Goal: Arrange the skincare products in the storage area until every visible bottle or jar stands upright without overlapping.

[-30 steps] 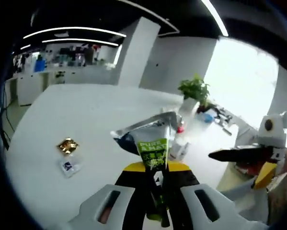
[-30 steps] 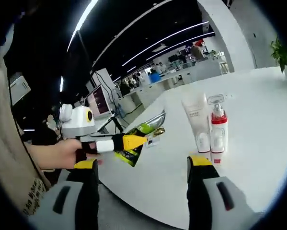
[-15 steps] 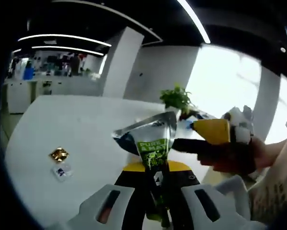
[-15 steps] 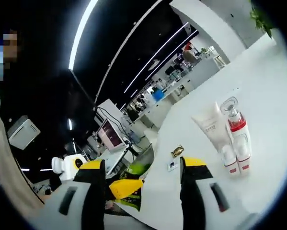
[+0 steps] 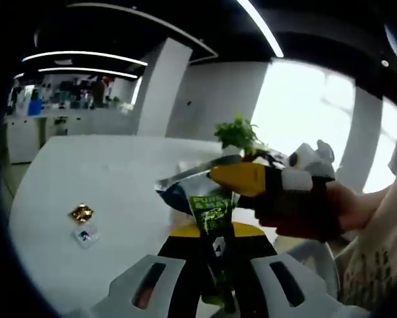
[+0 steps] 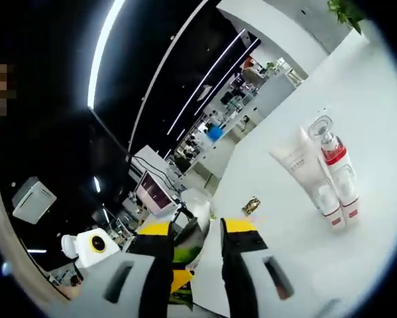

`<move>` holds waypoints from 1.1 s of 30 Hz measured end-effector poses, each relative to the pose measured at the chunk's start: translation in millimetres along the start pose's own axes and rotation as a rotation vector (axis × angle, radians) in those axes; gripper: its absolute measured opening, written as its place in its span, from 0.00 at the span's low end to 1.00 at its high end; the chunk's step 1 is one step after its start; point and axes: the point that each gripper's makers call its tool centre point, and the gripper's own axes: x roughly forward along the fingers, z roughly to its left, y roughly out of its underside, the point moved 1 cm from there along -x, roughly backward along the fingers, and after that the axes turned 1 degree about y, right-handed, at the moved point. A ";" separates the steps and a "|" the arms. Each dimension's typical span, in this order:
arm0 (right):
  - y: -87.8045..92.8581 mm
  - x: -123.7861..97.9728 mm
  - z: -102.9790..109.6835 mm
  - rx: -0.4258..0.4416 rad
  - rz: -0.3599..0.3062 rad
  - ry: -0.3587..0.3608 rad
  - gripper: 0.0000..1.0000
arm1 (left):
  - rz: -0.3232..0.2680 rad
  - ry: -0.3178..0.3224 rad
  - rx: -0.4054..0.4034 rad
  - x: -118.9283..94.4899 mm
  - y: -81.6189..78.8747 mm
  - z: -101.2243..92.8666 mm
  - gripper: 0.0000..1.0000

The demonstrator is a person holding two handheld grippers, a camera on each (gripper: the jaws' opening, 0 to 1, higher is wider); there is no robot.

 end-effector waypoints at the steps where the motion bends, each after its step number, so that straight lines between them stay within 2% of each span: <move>1: 0.4 -0.5 3.1 0.002 -0.002 -0.005 0.19 | 0.002 -0.002 0.002 -0.7 0.5 0.1 0.11; 2: 0.1 -0.8 4.2 -0.001 -0.008 -0.002 0.18 | -0.003 -0.005 0.001 -1.7 0.3 0.2 0.11; 5: -2.1 -2.0 8.2 0.065 -0.028 -0.019 0.14 | -0.009 -0.007 -0.009 -4.0 0.0 0.3 0.14; 10: -0.1 -3.3 14.3 0.055 -0.012 -0.034 0.11 | 0.001 -0.009 -0.005 -9.2 -0.1 1.4 0.21; 17: 3.8 -5.2 24.0 0.084 0.006 -0.072 0.07 | 0.012 -0.006 -0.010 -17.1 -0.2 4.2 0.33; 26: 12.3 -11.4 27.4 0.089 0.054 -0.092 0.02 | 0.023 0.023 -0.031 -26.9 -0.8 3.7 0.52; 30: 10.4 -13.0 30.2 0.088 0.064 -0.106 0.01 | 0.025 0.049 -0.073 -33.1 -2.3 5.0 0.54; 33: 5.4 -14.5 30.4 0.087 0.063 -0.117 0.01 | 0.028 0.045 -0.078 -38.0 -3.0 8.6 0.55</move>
